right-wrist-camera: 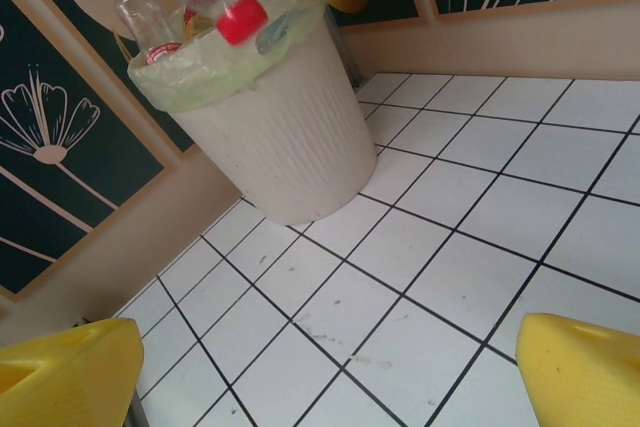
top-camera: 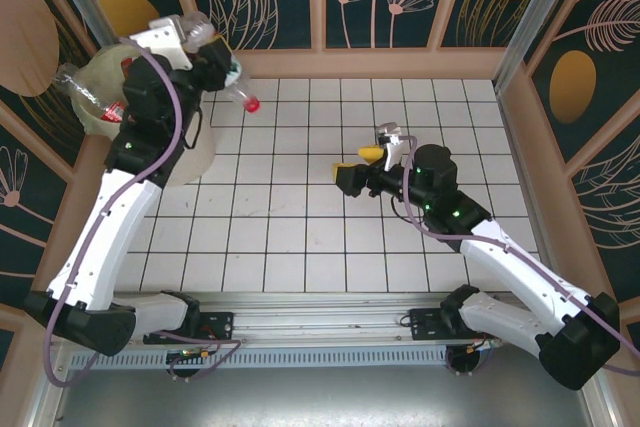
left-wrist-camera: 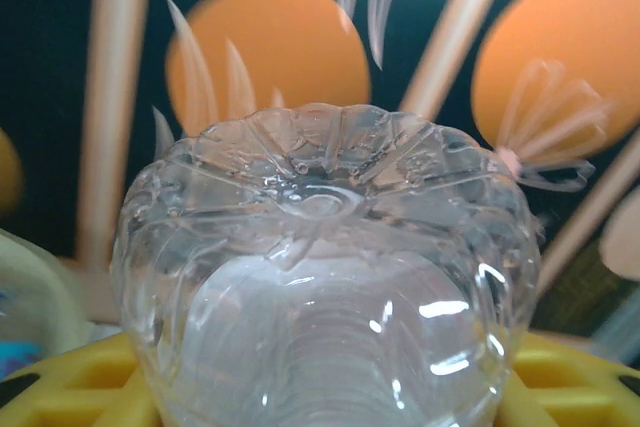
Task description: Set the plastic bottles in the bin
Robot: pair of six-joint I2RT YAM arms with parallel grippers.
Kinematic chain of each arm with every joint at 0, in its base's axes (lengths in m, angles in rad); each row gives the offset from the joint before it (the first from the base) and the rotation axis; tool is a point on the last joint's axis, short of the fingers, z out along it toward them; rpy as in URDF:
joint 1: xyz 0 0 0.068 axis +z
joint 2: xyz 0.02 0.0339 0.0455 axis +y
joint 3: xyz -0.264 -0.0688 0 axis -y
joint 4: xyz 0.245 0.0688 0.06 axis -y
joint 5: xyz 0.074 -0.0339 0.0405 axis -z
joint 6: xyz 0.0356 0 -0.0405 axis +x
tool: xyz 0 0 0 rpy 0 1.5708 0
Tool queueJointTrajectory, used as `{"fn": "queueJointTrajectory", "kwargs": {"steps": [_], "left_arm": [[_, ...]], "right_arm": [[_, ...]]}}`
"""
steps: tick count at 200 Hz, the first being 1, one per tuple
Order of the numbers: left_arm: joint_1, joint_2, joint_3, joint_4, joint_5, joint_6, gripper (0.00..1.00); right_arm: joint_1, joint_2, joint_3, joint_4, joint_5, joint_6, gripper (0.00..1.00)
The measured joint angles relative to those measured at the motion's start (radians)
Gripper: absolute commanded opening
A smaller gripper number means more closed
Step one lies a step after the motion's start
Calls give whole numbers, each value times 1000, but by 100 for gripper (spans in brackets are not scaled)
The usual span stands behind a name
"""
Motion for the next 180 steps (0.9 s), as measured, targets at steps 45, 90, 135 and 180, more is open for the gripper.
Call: {"fn": "queueJointTrajectory", "kwargs": {"steps": [45, 90, 135, 180], "left_arm": [[100, 29, 184, -14, -179, 100, 54], [235, 113, 284, -10, -255, 123, 54], [375, 230, 315, 14, -274, 82, 51], [502, 293, 300, 48, -293, 6, 52]], "right_arm": [[0, 2, 0, 0, -2, -15, 96], [0, 22, 0, 3, -12, -16, 96], [0, 34, 0, 6, -31, -16, 96], [0, 34, 0, 4, -31, -23, 96]]}}
